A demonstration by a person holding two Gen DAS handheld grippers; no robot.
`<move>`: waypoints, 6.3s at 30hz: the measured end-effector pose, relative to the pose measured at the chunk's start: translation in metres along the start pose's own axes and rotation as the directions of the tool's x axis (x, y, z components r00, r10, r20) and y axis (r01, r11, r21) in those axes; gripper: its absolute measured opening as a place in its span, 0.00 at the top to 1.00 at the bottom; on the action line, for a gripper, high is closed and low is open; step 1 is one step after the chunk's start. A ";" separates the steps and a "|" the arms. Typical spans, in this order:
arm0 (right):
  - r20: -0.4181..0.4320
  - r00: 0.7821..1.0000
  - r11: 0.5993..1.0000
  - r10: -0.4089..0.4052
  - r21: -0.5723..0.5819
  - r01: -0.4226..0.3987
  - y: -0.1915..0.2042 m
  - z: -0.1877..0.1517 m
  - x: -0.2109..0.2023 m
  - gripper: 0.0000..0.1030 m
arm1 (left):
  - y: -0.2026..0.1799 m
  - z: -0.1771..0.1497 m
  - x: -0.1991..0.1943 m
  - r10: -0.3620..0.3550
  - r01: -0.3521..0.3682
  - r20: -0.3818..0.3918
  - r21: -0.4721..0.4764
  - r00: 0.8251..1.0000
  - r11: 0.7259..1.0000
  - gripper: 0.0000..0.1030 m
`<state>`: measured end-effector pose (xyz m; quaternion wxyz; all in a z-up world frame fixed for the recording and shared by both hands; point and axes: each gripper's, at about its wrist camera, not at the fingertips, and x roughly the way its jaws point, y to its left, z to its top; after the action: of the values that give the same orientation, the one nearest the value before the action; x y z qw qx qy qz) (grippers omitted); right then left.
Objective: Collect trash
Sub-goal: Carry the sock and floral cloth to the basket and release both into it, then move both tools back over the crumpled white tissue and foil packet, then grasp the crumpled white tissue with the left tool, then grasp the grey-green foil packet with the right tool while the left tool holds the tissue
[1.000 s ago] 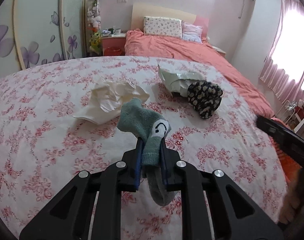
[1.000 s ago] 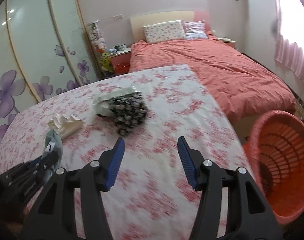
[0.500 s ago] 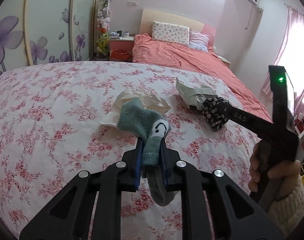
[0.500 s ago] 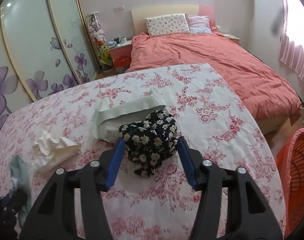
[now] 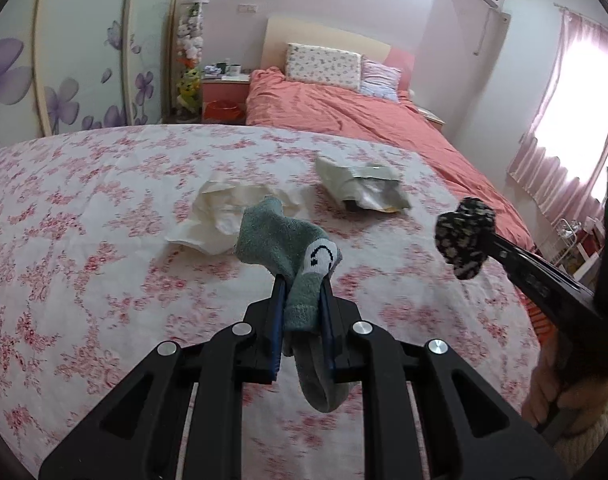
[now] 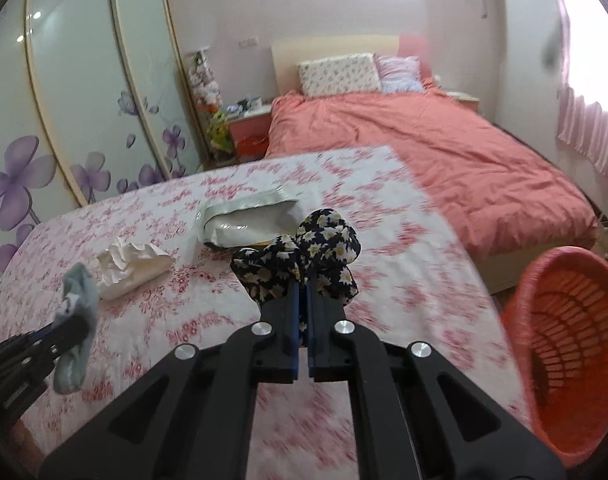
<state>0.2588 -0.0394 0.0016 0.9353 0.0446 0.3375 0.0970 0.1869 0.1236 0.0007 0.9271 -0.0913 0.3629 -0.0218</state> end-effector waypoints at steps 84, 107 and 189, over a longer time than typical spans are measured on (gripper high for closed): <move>0.119 0.934 0.882 -0.337 0.387 0.269 -0.247 -0.065 -0.140 0.48 | -0.211 -0.027 0.045 -0.151 0.176 -0.102 0.329 0.983 0.928 0.32; 0.046 0.995 0.988 -0.093 0.129 0.087 -0.085 -0.033 -0.063 0.46 | 0.021 0.046 0.045 0.225 -0.223 0.052 -0.037 0.973 0.974 0.07; -0.043 0.999 0.999 0.013 -0.034 -0.014 0.071 0.040 0.092 0.99 | 0.106 0.044 0.043 0.146 -0.147 -0.016 -0.103 0.989 0.984 0.60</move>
<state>0.3429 0.0483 -0.0144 0.9279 0.0285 0.3552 0.1101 0.2458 0.2301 -0.0156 0.9187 -0.1124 0.3730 0.0651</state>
